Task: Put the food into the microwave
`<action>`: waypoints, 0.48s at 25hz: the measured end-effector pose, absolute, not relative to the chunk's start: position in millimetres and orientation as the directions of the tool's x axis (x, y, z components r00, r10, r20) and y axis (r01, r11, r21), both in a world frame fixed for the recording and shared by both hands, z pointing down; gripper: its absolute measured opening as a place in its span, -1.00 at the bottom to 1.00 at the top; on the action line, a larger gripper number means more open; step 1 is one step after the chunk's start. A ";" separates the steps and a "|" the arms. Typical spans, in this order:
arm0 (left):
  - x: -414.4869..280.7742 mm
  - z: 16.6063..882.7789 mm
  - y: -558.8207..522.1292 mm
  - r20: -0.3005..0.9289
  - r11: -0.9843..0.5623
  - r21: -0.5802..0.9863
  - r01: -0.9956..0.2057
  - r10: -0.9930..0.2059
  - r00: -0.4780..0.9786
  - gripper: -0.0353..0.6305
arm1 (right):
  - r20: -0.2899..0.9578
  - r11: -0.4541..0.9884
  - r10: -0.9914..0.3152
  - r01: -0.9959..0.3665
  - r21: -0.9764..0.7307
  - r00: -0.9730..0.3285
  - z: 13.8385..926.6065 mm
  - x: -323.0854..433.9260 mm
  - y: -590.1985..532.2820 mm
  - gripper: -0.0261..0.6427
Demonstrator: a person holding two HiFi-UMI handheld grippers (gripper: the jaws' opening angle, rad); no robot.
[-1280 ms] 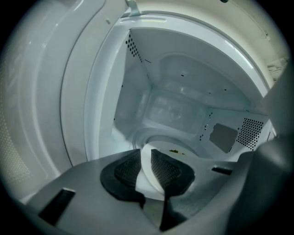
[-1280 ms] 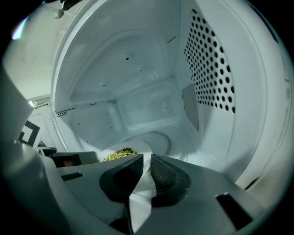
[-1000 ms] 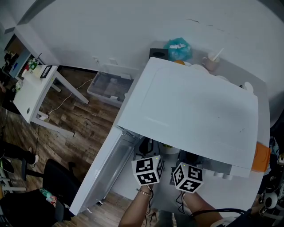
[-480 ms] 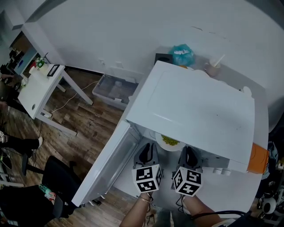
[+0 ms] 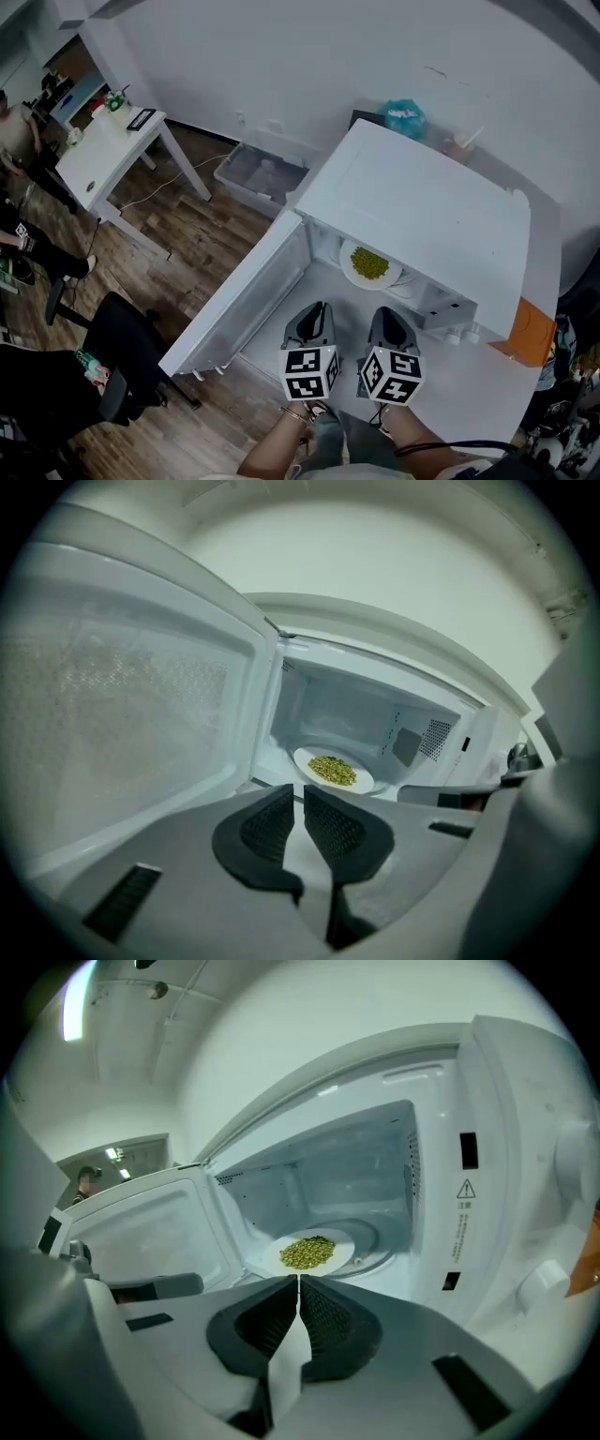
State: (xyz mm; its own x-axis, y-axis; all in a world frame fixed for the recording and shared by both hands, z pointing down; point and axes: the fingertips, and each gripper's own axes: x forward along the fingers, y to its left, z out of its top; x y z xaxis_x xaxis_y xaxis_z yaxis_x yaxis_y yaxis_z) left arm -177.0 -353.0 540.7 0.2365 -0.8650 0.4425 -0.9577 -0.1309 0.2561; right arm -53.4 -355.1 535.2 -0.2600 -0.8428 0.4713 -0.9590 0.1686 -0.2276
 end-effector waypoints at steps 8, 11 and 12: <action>-176.8 512.9 -297.5 0.417 -0.140 0.262 -0.955 -0.876 0.243 -0.88 | 0.461 0.285 -0.818 -0.939 -0.193 -0.343 512.1 -73.3 -306.3 -0.87; -174.8 501.9 -277.7 0.410 -0.148 0.259 -0.954 -0.878 0.248 -0.88 | 0.456 0.314 -0.813 -0.932 -0.182 -0.363 502.1 -76.2 -288.5 -0.87; -173.8 497.8 -272.2 0.407 -0.151 0.258 -0.954 -0.879 0.249 -0.88 | 0.453 0.323 -0.811 -0.929 -0.179 -0.370 498.2 -77.0 -283.5 -0.87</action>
